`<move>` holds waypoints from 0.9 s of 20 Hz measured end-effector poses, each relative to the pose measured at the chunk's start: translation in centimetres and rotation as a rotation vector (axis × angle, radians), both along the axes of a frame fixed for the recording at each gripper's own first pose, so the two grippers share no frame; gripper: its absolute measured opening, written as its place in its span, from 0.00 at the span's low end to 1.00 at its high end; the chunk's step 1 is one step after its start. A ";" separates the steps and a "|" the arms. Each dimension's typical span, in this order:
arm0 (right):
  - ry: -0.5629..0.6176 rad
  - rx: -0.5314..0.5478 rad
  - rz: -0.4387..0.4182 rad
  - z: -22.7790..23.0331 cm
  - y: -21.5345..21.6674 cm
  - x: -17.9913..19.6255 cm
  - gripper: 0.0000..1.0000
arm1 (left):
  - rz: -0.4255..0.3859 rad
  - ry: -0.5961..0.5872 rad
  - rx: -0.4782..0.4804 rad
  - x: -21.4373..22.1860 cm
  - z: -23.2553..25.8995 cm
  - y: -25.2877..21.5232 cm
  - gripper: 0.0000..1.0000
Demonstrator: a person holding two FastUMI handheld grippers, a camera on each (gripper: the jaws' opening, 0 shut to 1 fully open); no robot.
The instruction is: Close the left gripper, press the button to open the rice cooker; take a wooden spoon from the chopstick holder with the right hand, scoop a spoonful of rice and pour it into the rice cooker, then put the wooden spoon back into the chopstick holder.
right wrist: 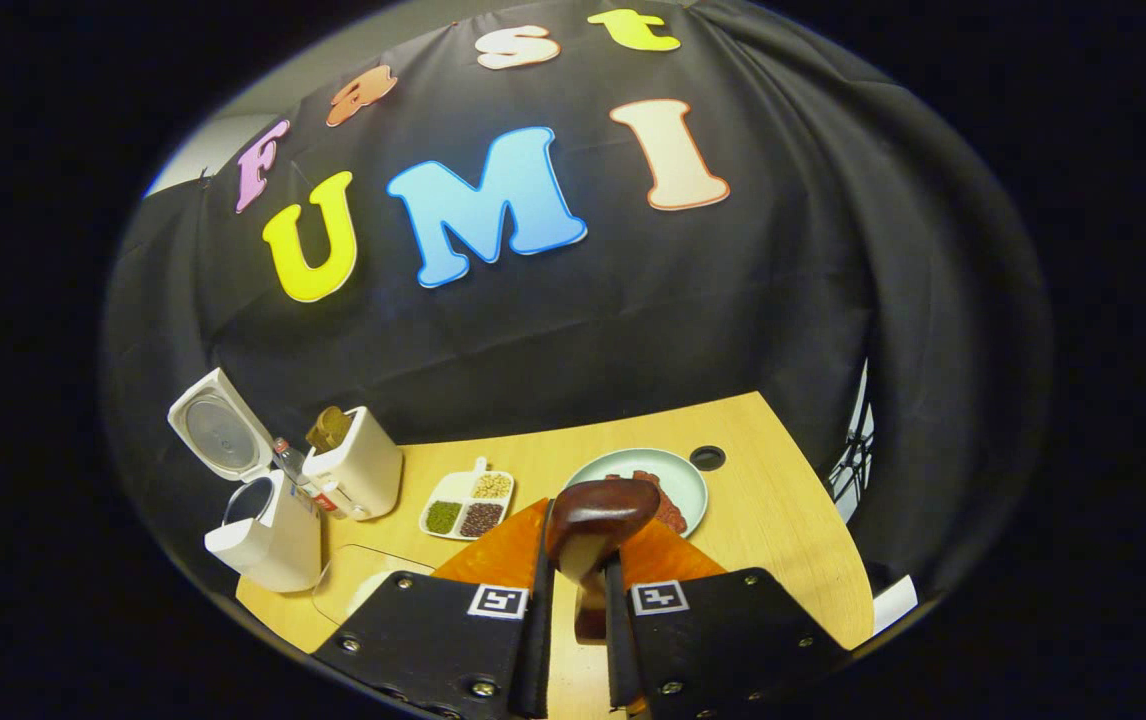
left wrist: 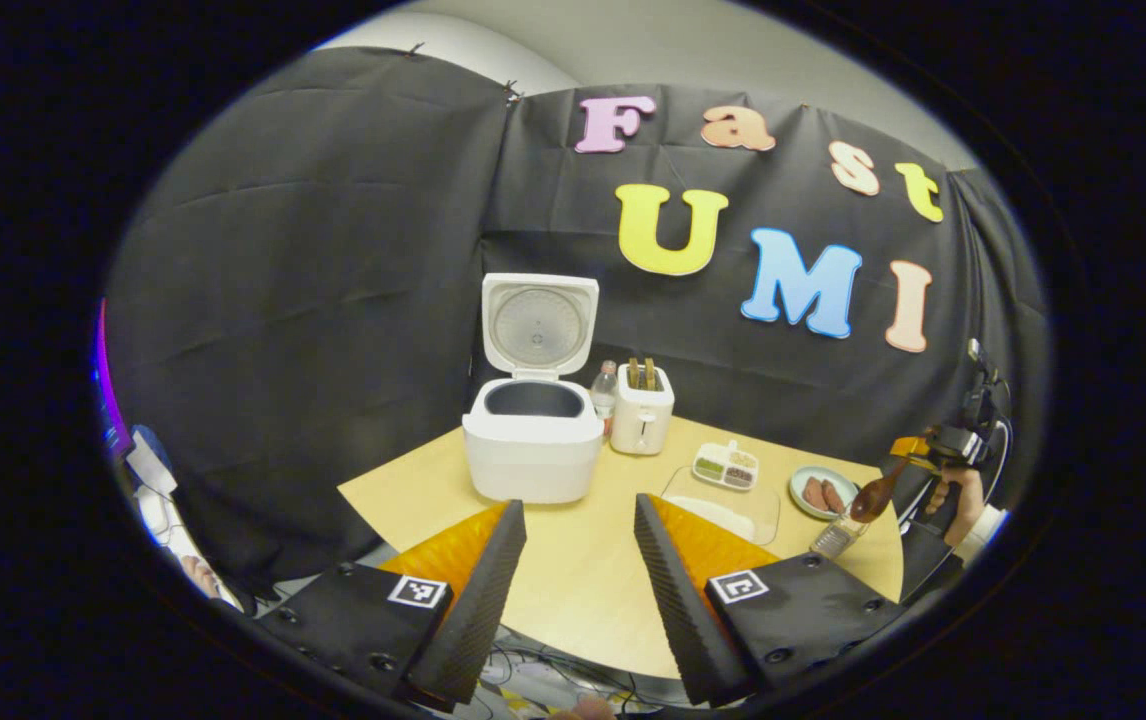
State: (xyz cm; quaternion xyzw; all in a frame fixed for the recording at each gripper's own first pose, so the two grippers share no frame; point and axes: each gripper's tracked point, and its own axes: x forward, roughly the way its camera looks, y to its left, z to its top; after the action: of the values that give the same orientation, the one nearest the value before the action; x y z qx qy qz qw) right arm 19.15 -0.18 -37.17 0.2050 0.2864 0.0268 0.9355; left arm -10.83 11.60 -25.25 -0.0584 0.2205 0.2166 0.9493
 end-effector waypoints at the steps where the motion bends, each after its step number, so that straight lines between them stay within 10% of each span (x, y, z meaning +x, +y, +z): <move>1: -0.010 0.007 0.014 1.1 1.1 0.0 0.23 | -0.001 -0.023 -0.005 0.0 0.8 0.9 0.78; 10: -0.016 0.112 0.206 5.1 15.6 -1.0 0.23 | -0.056 -0.085 0.044 -1.6 3.3 5.5 0.75; 18: 0.088 0.114 0.386 -3.3 25.8 1.9 0.23 | 0.103 0.013 0.050 -2.8 1.3 7.3 0.81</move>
State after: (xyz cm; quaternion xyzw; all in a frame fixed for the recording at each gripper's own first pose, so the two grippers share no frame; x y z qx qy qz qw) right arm 21.03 25.58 -40.47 0.2001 0.3589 0.2127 0.8865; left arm -13.61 18.94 -23.91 -0.0447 0.2179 0.2710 0.9365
